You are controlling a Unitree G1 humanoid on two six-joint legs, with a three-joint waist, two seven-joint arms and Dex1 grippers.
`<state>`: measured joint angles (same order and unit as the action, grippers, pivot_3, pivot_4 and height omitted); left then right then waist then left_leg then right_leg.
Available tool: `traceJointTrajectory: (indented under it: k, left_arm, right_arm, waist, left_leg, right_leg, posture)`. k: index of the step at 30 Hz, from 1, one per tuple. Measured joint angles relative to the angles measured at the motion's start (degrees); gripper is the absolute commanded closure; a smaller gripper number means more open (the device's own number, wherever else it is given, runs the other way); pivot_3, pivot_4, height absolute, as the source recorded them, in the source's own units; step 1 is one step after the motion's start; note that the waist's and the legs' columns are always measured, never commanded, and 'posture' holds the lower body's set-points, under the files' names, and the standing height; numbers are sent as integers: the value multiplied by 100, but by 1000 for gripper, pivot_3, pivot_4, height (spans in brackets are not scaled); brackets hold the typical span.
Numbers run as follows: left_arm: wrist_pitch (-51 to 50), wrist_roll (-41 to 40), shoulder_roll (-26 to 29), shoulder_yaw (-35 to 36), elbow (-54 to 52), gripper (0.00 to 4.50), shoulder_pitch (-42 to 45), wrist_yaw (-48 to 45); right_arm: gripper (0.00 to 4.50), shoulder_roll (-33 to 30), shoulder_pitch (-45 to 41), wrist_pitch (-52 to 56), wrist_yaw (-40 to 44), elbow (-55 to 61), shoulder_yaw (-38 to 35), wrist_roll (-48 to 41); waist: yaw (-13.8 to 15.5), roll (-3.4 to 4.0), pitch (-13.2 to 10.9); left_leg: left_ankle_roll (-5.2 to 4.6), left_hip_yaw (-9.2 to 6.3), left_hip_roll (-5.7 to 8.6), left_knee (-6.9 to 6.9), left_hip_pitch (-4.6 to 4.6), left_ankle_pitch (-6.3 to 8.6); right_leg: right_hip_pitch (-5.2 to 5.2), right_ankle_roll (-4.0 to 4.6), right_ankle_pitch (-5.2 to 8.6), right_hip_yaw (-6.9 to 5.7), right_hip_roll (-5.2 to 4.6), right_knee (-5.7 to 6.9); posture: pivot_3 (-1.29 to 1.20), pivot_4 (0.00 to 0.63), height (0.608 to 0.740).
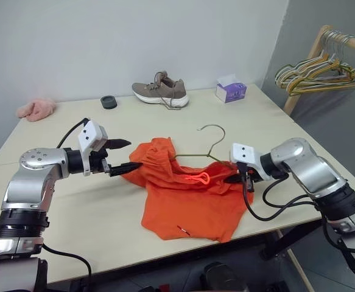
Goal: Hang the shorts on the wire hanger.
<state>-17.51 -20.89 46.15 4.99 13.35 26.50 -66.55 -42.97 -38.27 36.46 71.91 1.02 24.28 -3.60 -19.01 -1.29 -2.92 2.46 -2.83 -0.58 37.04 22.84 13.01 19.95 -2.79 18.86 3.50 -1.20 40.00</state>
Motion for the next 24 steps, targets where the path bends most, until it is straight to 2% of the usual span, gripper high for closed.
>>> traceJointTrajectory:
  k: [6,10,17,20,24]
  left_arm:
    - [-9,-84,-63,-3,-20,20,23,-41]
    - [-498,-421,-217,-18,-550,20,17,-58]
    - [-1991,-1572,-1088,-456,-1835,20,569,-34]
    - [-2247,-1786,-1406,-645,-1991,20,841,-30]
    - [-2243,-1779,-1906,-948,-1921,20,1163,81]
  right_arm:
    - [4500,-116,415,916,-337,64,-695,-378]
    - [4500,-225,878,1552,-707,393,-1349,-685]
    - [4500,-87,2121,2694,-1893,1310,-3091,-1121]
    - [4500,-36,2297,3439,-2269,1658,-3668,-1301]
    - [4500,-275,2720,4495,-2641,2039,-4384,-1382]
  waist:
    - [-23,-1,0]
    - [-14,-1,1]
    - [-46,-3,3]
    - [-179,7,8]
    - [-321,11,11]
  left_leg:
    - [0,-1,-2,-3,1,0]
    - [0,1,0,-3,4,0]
    - [0,12,11,2,0,0]
    - [-1,15,11,1,-10,0]
    - [-1,21,10,0,-18,0]
  right_leg:
    - [1,0,0,-1,0,-1]
    - [0,-1,1,-1,0,-2]
    - [-13,-28,16,6,15,-4]
    - [-24,-29,17,9,18,-5]
    - [-31,-29,17,14,22,-10]
  posture:
    - [-348,0,740]
    - [-370,0,740]
    - [-436,0,740]
    - [-458,0,740]
    - [-493,0,740]
